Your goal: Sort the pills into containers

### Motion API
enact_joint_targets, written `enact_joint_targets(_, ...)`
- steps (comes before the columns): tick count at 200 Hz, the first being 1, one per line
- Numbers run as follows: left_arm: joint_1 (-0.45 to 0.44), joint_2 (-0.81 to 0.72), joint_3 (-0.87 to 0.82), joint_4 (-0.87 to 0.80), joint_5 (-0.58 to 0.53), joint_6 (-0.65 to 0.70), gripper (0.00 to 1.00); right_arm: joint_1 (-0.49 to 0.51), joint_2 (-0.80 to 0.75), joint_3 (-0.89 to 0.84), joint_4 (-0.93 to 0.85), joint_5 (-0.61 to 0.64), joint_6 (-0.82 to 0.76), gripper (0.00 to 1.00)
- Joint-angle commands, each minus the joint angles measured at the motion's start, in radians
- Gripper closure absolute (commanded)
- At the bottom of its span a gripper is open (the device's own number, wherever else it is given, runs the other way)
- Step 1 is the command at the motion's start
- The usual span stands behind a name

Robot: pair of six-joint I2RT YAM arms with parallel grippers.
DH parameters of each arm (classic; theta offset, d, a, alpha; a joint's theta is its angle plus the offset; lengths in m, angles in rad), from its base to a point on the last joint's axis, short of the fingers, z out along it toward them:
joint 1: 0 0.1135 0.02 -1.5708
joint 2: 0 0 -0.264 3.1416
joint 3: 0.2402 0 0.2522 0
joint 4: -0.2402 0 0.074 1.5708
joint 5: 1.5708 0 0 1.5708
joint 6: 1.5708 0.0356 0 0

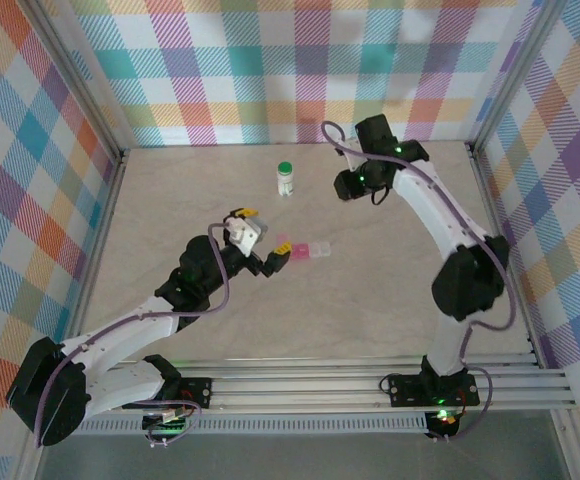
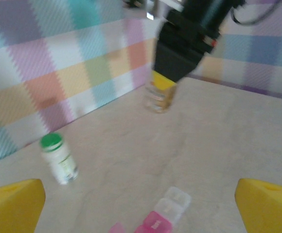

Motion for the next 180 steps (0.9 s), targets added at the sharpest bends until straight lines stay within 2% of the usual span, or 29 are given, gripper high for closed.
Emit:
enact_joint_targets(1,-0.009,-0.029,-0.02,0.026,-0.332,-0.193,0.0,-0.043,0.113,0.111,-0.052,0.097,-0.044,0.85)
enact_joint_targets(11,0.005,-0.043,-0.016,-0.02,-0.465,-0.314,0.0,-0.062,0.164,0.144,-0.041,0.09,-0.046,0.85)
enact_joint_targets(21,0.031,-0.052,-0.007,-0.102,-0.534,-0.454,0.0,-0.08,0.215,0.173,-0.028,0.08,-0.043,0.85)
enact_joint_targets(35,0.081,-0.047,0.015,-0.195,-0.527,-0.583,0.0,-0.107,0.287,0.228,-0.03,0.059,-0.034,0.85)
enact_joint_targets(49,0.12,-0.03,0.026,-0.227,-0.478,-0.643,0.0,-0.128,0.35,0.283,-0.037,0.043,-0.028,0.84)
enact_joint_targets(87,0.15,0.024,0.05,-0.274,-0.452,-0.68,0.0,-0.155,0.474,0.396,-0.047,0.061,-0.023,0.81)
enact_joint_targets(117,0.151,0.054,0.052,-0.269,-0.446,-0.694,0.0,-0.16,0.501,0.414,-0.006,0.064,0.0,0.78)
enact_joint_targets(146,0.151,0.086,0.059,-0.273,-0.414,-0.698,0.0,-0.162,0.52,0.427,0.023,0.038,0.042,0.67)
enact_joint_targets(180,0.151,0.09,0.062,-0.279,-0.398,-0.7,0.0,-0.166,0.555,0.476,0.021,0.052,0.063,0.45)
